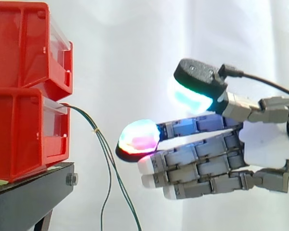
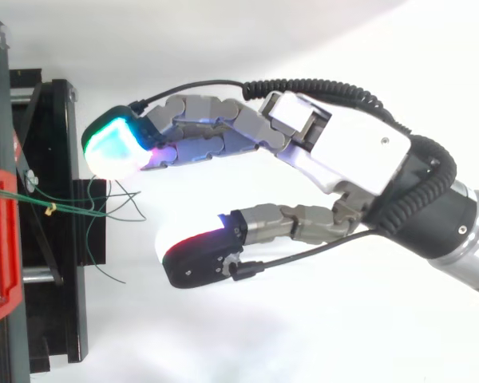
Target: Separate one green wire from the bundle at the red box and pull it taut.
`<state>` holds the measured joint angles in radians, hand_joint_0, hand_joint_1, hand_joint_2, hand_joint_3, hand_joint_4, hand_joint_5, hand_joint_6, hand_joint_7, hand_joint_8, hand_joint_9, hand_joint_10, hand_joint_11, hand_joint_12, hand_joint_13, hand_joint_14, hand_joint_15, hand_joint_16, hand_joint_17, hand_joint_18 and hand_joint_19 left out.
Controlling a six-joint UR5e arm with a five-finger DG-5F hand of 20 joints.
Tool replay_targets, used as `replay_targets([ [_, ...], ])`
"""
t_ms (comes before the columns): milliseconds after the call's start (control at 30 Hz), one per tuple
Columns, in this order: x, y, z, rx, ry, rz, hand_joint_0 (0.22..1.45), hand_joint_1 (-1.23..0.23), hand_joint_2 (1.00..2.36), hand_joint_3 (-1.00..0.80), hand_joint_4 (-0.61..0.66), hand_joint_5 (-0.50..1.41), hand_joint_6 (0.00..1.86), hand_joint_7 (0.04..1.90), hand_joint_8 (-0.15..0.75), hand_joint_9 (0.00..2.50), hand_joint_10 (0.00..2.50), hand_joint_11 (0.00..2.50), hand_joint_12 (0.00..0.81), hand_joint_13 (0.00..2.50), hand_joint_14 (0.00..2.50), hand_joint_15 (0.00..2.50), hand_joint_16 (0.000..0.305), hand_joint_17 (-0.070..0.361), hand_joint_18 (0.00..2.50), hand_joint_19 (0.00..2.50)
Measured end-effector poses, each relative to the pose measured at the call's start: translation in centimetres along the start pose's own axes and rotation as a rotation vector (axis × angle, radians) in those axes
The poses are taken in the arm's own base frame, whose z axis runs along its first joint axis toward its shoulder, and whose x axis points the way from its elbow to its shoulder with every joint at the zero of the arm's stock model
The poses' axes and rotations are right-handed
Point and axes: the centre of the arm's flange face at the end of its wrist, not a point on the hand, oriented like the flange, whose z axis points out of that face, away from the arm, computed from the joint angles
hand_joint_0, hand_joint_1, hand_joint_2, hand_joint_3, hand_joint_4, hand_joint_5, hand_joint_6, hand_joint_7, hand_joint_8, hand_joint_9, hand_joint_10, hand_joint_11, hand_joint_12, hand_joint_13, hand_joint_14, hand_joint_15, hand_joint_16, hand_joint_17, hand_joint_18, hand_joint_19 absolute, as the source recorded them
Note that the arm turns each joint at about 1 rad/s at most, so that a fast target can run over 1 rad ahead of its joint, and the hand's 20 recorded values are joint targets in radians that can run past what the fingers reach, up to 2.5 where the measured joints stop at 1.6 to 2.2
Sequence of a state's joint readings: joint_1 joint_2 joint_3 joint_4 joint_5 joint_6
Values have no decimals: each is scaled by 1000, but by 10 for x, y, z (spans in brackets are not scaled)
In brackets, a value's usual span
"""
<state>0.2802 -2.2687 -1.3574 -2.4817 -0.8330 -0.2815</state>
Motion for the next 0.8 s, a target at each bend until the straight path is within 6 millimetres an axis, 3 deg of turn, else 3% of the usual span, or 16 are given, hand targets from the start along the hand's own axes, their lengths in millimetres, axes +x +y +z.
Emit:
replay_targets([
  [233,25,-34,13,18,6,23,529,-645,1000,-497,232,-176,502,744,273,682,0,16,292,513,0,0,35,79,419,0],
  [800,51,-58,26,-8,3,36,530,-653,1000,-500,243,-167,502,767,265,694,0,36,322,539,0,0,42,95,489,55],
])
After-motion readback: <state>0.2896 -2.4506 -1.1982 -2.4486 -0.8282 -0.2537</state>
